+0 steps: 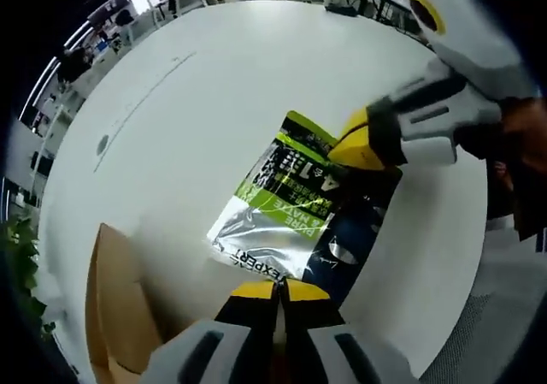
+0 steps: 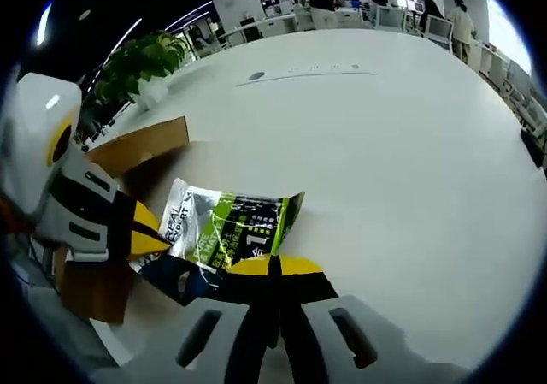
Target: Operate the shoe box by opening the lid, removing the specified soft item, and placing it in the target area until the item is outside and the box remains undamaged.
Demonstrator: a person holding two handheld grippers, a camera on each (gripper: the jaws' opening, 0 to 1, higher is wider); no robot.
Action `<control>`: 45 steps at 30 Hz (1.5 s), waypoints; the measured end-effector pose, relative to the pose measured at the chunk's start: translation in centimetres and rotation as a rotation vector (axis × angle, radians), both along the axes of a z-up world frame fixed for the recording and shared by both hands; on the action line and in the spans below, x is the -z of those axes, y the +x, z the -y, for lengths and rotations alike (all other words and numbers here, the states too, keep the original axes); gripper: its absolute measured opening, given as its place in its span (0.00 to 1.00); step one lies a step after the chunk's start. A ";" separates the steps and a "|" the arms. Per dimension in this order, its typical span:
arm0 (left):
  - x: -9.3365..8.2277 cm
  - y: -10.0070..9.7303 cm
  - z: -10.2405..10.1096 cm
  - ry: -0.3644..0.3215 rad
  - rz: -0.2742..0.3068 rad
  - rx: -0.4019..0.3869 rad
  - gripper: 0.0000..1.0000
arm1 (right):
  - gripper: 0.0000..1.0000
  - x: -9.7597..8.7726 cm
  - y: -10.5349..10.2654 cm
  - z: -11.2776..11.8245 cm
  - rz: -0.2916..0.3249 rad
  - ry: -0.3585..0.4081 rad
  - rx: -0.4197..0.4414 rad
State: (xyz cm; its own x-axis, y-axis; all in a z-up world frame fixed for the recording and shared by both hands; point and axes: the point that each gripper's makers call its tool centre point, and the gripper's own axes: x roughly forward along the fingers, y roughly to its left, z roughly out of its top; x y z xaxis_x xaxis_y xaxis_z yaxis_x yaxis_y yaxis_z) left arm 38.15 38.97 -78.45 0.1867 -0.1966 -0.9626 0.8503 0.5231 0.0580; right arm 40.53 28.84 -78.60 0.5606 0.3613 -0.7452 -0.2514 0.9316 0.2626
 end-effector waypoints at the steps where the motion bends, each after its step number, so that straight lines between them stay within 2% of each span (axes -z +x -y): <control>1: 0.1 0.0 0.0 0.008 0.004 0.008 0.02 | 0.00 0.0 0.0 0.0 -0.001 0.003 0.001; 10: 0.3 -0.1 -0.5 0.089 0.047 0.128 0.05 | 0.02 0.2 0.1 0.1 0.011 -0.031 -0.057; 17: 0.2 -0.4 -0.8 0.110 0.046 0.146 0.11 | 0.05 0.3 0.0 0.3 0.012 -0.041 -0.069; 23: -0.4 -0.7 -1.1 0.117 0.049 0.153 0.11 | 0.08 0.1 0.0 0.9 0.022 -0.068 -0.073; 32: -2.1 -1.1 -1.1 0.094 0.075 0.147 0.12 | 0.12 -0.4 -0.7 1.9 0.027 -0.081 -0.073; 37: -3.6 -1.4 -1.0 0.046 0.091 0.109 0.16 | 0.15 -1.0 -1.5 2.3 0.034 -0.074 -0.070; 45: -5.2 -2.1 -0.7 -0.049 0.075 0.044 0.19 | 0.19 -2.2 -2.4 2.8 0.056 -0.083 -0.072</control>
State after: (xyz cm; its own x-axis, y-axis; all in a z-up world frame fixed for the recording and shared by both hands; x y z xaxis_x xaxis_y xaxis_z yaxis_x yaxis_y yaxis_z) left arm 36.04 39.69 -73.27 0.2483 -0.2530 -0.9351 0.8667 0.4891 0.0978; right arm 38.17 26.03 -76.43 0.5766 0.3405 -0.7427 -0.3309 0.9284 0.1688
